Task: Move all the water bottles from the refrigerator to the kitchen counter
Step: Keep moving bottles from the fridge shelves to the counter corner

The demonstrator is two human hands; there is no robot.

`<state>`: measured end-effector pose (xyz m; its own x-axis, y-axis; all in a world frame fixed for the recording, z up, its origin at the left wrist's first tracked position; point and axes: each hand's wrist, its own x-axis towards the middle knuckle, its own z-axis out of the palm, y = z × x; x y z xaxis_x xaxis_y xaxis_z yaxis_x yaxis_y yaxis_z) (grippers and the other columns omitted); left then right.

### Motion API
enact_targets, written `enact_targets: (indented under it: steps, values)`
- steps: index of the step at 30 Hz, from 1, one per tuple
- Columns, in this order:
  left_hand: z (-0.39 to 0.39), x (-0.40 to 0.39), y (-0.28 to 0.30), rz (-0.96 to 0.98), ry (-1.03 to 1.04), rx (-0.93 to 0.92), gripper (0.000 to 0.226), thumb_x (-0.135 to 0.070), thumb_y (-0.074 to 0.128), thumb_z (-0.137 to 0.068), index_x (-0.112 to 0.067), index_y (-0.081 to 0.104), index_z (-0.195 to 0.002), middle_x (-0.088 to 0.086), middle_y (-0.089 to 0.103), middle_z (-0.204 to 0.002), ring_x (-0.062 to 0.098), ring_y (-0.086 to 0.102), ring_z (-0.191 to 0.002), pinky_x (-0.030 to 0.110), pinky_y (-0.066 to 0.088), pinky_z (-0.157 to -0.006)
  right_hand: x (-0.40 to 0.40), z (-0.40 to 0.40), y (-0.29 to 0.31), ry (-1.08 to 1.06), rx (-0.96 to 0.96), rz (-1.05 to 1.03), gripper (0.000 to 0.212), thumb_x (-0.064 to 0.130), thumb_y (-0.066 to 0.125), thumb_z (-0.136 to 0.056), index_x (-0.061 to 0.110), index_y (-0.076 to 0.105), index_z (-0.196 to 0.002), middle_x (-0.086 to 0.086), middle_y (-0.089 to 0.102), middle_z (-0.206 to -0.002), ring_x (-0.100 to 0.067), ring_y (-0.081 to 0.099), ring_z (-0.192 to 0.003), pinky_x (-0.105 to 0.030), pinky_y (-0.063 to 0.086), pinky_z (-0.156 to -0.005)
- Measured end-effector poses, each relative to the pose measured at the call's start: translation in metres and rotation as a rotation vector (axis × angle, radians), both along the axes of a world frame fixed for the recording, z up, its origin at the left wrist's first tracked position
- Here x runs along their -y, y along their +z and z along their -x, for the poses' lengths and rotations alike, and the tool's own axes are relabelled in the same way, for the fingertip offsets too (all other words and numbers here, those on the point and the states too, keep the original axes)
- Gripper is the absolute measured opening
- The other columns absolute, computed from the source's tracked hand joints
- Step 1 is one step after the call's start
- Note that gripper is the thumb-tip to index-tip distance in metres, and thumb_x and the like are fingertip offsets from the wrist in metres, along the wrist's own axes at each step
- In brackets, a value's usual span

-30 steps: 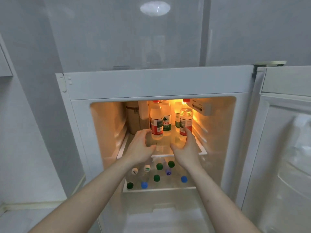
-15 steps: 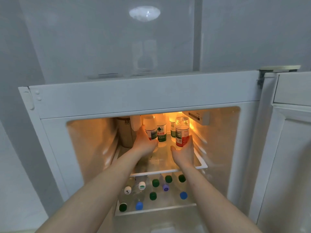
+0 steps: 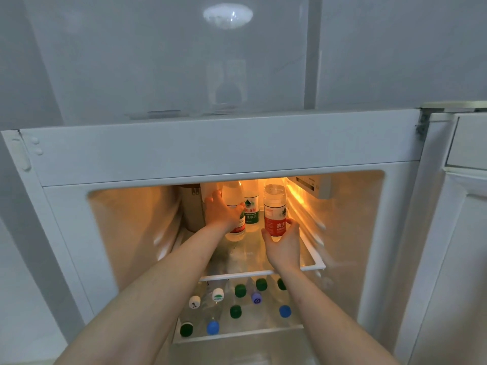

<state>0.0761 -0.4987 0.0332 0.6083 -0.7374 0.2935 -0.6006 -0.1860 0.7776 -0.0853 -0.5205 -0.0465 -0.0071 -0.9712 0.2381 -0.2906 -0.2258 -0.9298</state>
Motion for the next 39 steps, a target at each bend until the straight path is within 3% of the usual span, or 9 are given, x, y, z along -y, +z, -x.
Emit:
enact_targets:
  steps: [5,11,15,18,22,24,29,33,39]
  values:
    - [0.009,-0.001,0.007,-0.003,0.002,-0.056,0.066,-0.041,0.076,-0.09,-0.016,0.036,-0.135,0.006,0.054,-0.135,0.028,0.06,-0.12,0.034,0.05,-0.087,0.001,0.002,0.0,-0.013,0.035,0.013,0.078,0.035,0.081,-0.089,0.019,0.033,-0.149,-0.006,0.053,-0.147,-0.028,0.056,-0.135,-0.047,0.052,-0.109]
    - [0.014,-0.017,0.01,-0.051,-0.003,0.109,0.075,-0.046,0.075,-0.09,-0.02,0.03,-0.144,0.003,0.049,-0.147,0.027,0.057,-0.127,0.036,0.052,-0.092,0.003,0.0,-0.004,0.013,-0.086,0.054,0.076,0.045,0.081,-0.086,0.026,0.042,-0.149,-0.003,0.041,-0.142,-0.028,0.055,-0.129,-0.044,0.049,-0.111]
    - [0.021,-0.03,0.012,-0.066,-0.02,0.21,0.077,-0.051,0.076,-0.087,-0.023,0.036,-0.146,0.001,0.054,-0.143,0.026,0.057,-0.127,0.034,0.051,-0.09,-0.001,0.001,-0.002,0.04,-0.03,0.073,0.071,0.04,0.082,-0.085,0.023,0.046,-0.144,-0.001,0.053,-0.139,-0.024,0.059,-0.126,-0.039,0.052,-0.105]
    - [0.029,-0.04,0.008,-0.036,-0.019,0.211,0.068,-0.046,0.078,-0.085,-0.021,0.042,-0.138,-0.001,0.06,-0.132,0.024,0.062,-0.116,0.03,0.048,-0.079,-0.005,0.003,0.001,0.076,0.016,0.056,0.065,0.037,0.082,-0.085,0.023,0.049,-0.14,0.001,0.064,-0.133,-0.022,0.063,-0.121,-0.034,0.053,-0.098]
    - [0.041,-0.059,-0.003,0.065,-0.072,0.226,0.036,-0.031,0.076,-0.086,-0.029,0.046,-0.108,-0.004,0.063,-0.108,0.018,0.064,-0.097,0.031,0.053,-0.078,-0.014,0.008,0.002,0.105,0.011,0.063,0.065,0.034,0.083,-0.082,0.02,0.048,-0.136,0.0,0.066,-0.126,-0.021,0.065,-0.113,-0.03,0.051,-0.087]
    - [0.044,-0.069,-0.012,0.104,-0.077,0.19,0.029,-0.023,0.074,-0.086,-0.028,0.051,-0.103,-0.005,0.064,-0.099,0.017,0.065,-0.092,0.027,0.05,-0.073,-0.016,0.009,0.001,0.116,0.0,0.066,0.064,0.034,0.083,-0.08,0.02,0.049,-0.133,0.001,0.066,-0.12,-0.021,0.065,-0.109,-0.032,0.053,-0.086]
    - [0.038,-0.101,-0.026,0.209,-0.052,0.038,0.05,-0.025,0.082,-0.08,-0.028,0.055,-0.122,-0.011,0.065,-0.111,0.011,0.064,-0.105,0.034,0.054,-0.096,-0.024,0.012,0.004,0.169,-0.034,0.082,0.068,0.031,0.084,-0.078,0.023,0.047,-0.135,0.0,0.066,-0.124,-0.022,0.065,-0.112,-0.04,0.057,-0.092]
    - [0.037,-0.136,-0.025,0.229,-0.063,0.014,0.059,-0.018,0.083,-0.081,-0.028,0.048,-0.127,-0.013,0.06,-0.114,0.009,0.06,-0.11,0.026,0.049,-0.096,-0.027,0.014,0.005,0.164,-0.069,0.106,0.069,0.029,0.085,-0.078,0.024,0.047,-0.135,-0.001,0.067,-0.127,-0.025,0.065,-0.116,-0.046,0.057,-0.096]
    - [0.043,-0.222,-0.015,0.228,-0.102,0.044,0.064,-0.037,0.087,-0.078,-0.045,0.043,-0.124,-0.025,0.059,-0.115,-0.002,0.058,-0.11,0.018,0.051,-0.088,-0.049,0.014,0.012,0.137,-0.061,0.176,0.064,0.026,0.089,-0.071,0.027,0.048,-0.119,0.003,0.064,-0.109,-0.027,0.066,-0.107,-0.046,0.058,-0.089]
